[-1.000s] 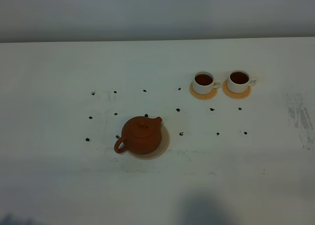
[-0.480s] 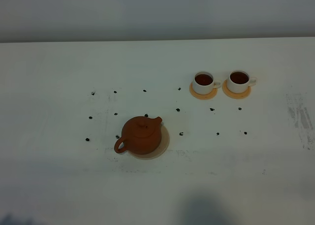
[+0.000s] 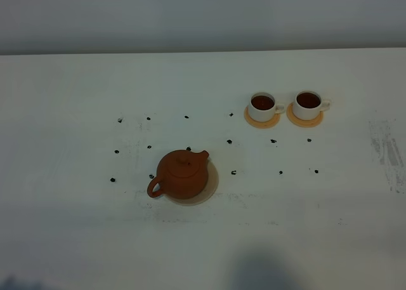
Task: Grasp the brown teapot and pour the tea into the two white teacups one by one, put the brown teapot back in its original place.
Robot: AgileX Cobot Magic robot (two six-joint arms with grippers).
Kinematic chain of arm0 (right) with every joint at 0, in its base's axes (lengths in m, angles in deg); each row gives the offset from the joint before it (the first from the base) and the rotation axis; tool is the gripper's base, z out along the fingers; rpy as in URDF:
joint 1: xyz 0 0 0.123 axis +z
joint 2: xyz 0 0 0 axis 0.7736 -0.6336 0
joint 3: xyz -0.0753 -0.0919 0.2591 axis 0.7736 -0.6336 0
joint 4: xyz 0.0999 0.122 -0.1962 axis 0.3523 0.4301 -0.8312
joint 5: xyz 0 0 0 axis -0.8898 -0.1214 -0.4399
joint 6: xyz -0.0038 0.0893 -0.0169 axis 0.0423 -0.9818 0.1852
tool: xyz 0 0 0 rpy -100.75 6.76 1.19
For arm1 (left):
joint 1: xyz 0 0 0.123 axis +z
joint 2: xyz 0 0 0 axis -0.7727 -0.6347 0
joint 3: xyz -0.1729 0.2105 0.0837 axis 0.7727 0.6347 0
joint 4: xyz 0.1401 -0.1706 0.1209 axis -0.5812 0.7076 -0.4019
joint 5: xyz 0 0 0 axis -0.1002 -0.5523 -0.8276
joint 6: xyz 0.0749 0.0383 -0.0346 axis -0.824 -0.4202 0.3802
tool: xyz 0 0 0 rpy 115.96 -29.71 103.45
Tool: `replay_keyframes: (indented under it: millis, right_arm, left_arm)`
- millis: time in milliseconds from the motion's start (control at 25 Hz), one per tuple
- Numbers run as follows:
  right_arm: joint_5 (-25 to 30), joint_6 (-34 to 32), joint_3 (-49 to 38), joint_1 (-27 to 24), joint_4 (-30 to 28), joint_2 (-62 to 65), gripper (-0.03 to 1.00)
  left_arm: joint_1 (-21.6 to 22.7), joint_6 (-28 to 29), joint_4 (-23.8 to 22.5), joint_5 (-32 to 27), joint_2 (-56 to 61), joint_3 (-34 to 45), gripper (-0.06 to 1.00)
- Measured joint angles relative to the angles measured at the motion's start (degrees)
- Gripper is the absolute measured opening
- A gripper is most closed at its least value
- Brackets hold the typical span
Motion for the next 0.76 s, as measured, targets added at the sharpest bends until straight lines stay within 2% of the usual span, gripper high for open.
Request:
replay_keyframes:
  millis: [160,760]
  right_arm:
    - [0.0,0.0,0.0,1.81,0.44,0.0,0.51]
    - [0.0,0.0,0.0,1.86,0.5,0.0,0.51]
  left_arm:
    - [0.0,0.0,0.0,0.0,0.01,0.0,0.37]
    - [0.0,0.0,0.0,0.0,0.01,0.0,0.37]
